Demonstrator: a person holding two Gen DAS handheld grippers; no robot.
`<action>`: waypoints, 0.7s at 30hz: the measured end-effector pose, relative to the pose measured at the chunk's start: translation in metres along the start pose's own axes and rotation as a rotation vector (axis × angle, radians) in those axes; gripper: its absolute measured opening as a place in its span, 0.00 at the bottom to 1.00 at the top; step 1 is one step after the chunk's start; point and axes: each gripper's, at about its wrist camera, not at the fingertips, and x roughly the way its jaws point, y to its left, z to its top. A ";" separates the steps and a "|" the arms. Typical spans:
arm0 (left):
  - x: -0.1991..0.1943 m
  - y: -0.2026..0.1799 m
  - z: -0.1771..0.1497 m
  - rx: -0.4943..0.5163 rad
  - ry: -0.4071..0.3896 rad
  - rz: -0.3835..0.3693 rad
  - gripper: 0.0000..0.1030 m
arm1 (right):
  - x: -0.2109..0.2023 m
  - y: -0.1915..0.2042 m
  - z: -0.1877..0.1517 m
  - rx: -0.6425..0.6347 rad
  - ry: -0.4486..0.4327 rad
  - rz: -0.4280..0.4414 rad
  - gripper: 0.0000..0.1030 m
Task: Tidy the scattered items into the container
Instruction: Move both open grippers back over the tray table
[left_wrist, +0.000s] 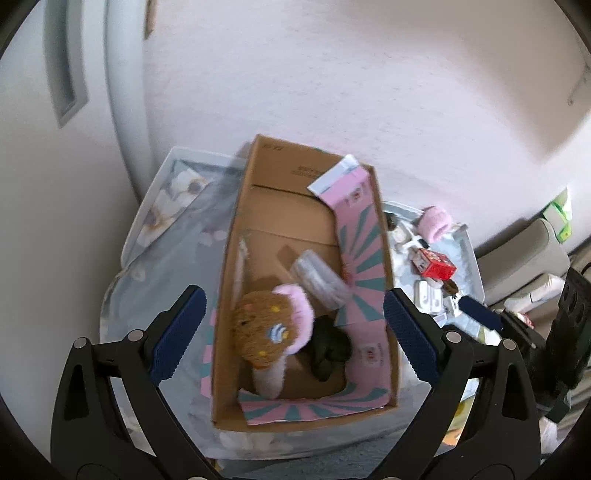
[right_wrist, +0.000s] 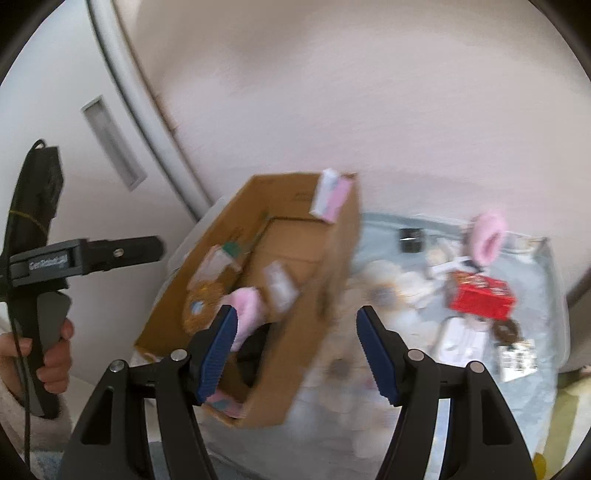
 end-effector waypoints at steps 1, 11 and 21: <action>-0.001 -0.005 0.000 0.012 -0.002 -0.001 0.94 | -0.006 -0.008 0.000 0.009 -0.011 -0.022 0.61; 0.004 -0.055 -0.003 0.115 0.013 -0.023 0.94 | -0.061 -0.105 -0.017 0.181 -0.083 -0.177 0.61; 0.027 -0.116 -0.013 0.192 0.063 -0.054 0.94 | -0.088 -0.164 -0.045 0.247 -0.068 -0.249 0.61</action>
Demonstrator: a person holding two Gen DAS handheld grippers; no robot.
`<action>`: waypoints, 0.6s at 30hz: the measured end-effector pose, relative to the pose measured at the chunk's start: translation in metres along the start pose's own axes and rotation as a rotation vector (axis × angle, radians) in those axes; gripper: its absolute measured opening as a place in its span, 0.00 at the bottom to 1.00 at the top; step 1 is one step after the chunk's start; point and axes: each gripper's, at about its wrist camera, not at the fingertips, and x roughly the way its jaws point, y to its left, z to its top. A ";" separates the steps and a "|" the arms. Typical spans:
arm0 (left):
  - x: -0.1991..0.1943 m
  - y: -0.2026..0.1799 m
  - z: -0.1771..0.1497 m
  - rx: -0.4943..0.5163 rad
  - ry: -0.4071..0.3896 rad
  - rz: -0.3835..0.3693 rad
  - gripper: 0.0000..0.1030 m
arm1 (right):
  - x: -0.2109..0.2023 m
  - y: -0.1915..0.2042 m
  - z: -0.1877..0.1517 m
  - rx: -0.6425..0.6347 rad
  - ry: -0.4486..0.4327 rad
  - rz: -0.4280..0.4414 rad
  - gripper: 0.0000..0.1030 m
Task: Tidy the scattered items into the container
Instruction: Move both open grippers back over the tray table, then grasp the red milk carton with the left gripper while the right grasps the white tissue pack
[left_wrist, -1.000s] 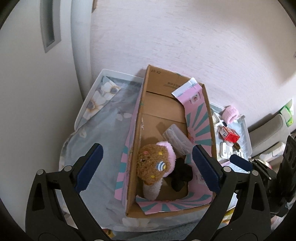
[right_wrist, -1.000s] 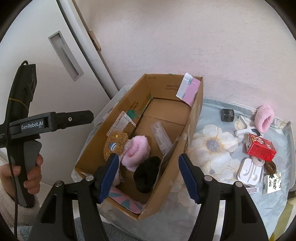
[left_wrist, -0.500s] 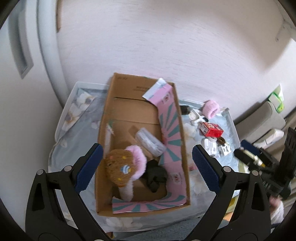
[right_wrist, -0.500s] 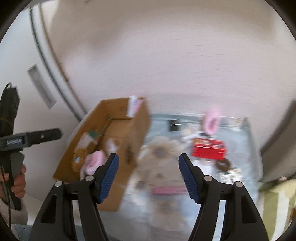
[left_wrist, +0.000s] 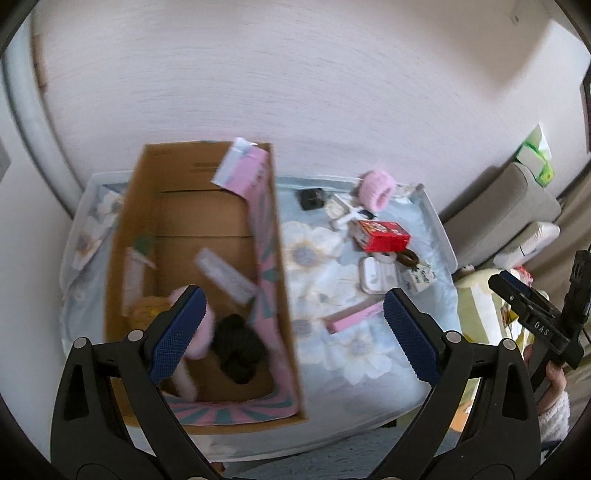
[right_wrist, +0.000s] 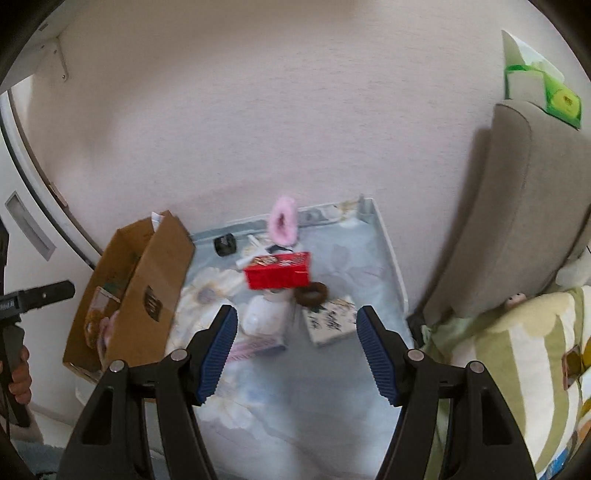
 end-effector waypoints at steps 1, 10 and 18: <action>0.004 -0.007 0.001 0.007 0.007 -0.005 0.94 | -0.001 -0.003 -0.001 -0.007 0.001 -0.003 0.61; 0.053 -0.080 0.010 0.066 0.137 -0.029 0.94 | 0.021 -0.023 -0.009 -0.016 0.055 0.058 0.61; 0.127 -0.137 0.033 0.115 0.210 0.042 0.94 | 0.056 -0.019 -0.021 -0.157 0.135 0.080 0.61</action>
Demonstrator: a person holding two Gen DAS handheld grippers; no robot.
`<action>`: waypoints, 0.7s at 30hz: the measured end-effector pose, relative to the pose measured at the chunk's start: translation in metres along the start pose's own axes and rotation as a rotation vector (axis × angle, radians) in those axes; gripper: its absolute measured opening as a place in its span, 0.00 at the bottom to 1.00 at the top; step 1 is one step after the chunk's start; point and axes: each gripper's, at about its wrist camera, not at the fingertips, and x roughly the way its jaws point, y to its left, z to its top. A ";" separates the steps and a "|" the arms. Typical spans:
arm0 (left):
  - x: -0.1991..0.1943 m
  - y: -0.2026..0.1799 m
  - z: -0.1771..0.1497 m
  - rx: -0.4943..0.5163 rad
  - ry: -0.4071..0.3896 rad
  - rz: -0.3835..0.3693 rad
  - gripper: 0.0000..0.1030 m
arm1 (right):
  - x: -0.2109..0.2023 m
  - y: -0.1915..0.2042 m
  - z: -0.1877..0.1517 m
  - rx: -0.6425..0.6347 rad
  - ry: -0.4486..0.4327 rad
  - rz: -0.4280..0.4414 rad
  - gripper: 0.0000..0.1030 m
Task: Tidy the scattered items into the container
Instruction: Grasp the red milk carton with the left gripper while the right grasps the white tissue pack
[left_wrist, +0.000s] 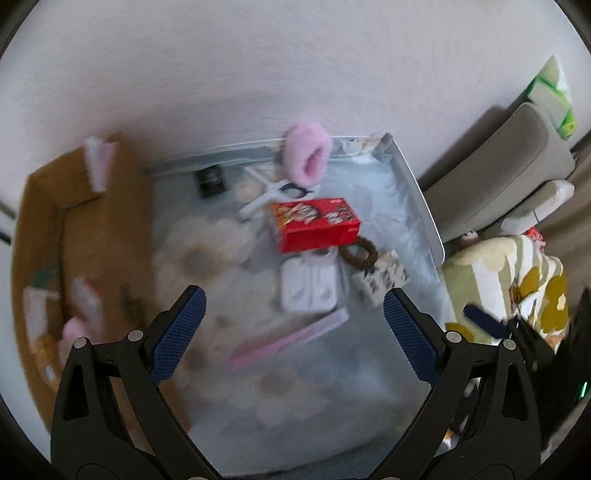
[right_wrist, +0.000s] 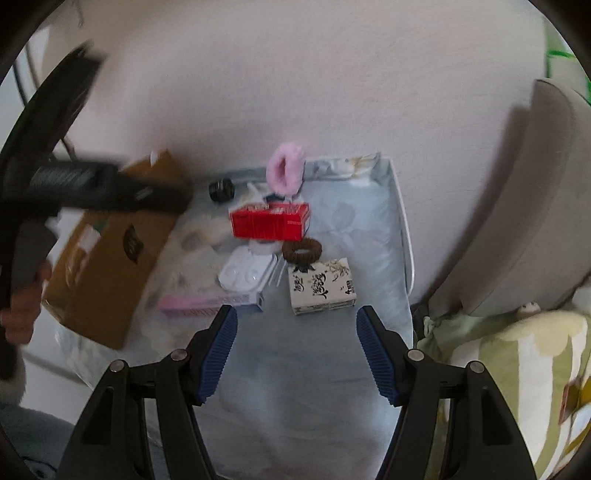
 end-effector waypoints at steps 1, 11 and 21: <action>0.010 -0.006 0.006 0.006 0.009 0.007 0.94 | 0.006 -0.003 0.000 -0.008 0.009 0.004 0.61; 0.099 -0.025 0.042 -0.034 0.085 0.052 0.94 | 0.056 -0.016 0.002 -0.104 0.042 -0.033 0.61; 0.128 -0.029 0.048 -0.049 0.111 0.087 0.94 | 0.079 -0.015 0.005 -0.142 0.053 -0.016 0.61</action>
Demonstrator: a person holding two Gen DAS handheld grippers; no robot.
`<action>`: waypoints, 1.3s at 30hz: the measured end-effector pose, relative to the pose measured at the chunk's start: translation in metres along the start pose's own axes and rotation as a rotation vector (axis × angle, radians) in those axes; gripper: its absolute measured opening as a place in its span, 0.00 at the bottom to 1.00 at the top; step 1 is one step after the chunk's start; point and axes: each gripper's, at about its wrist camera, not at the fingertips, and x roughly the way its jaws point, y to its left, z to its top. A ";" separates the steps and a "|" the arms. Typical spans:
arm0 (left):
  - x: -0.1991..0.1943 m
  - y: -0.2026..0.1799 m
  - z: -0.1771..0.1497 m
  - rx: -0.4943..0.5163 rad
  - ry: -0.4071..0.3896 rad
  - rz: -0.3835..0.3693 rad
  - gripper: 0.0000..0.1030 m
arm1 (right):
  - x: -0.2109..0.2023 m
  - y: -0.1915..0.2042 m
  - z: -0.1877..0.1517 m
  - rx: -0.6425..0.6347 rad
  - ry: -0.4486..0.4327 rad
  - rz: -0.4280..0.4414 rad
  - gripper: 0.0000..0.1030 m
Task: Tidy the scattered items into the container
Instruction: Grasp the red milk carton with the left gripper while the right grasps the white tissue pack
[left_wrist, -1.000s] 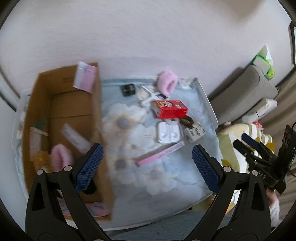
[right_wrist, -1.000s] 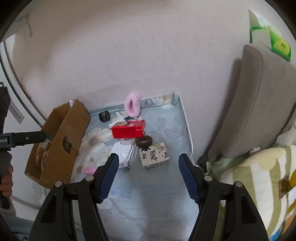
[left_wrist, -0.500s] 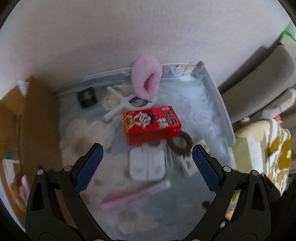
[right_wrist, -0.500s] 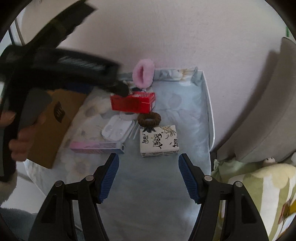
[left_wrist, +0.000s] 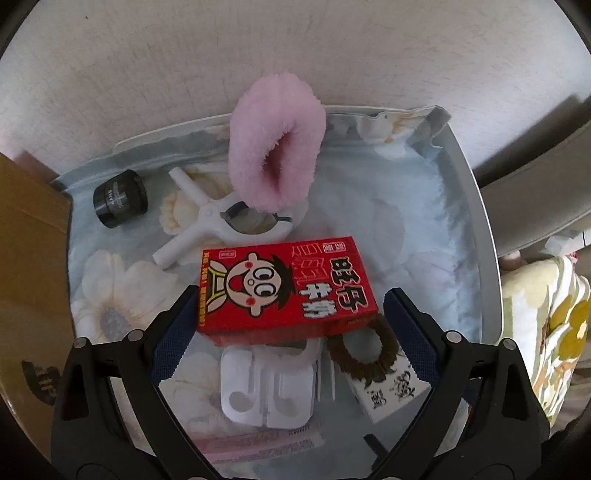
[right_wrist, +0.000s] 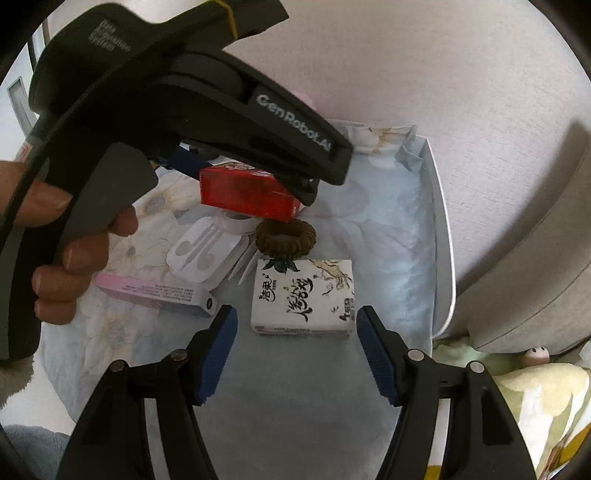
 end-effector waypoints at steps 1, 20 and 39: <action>0.001 0.000 0.001 -0.003 0.000 0.002 0.94 | 0.002 -0.001 0.001 0.001 -0.001 -0.002 0.61; 0.019 0.009 0.008 -0.029 0.022 0.001 0.94 | 0.031 -0.010 0.010 -0.069 -0.002 -0.017 0.61; -0.010 0.026 0.003 -0.023 -0.041 -0.023 0.88 | 0.012 -0.016 0.001 -0.111 -0.035 -0.050 0.59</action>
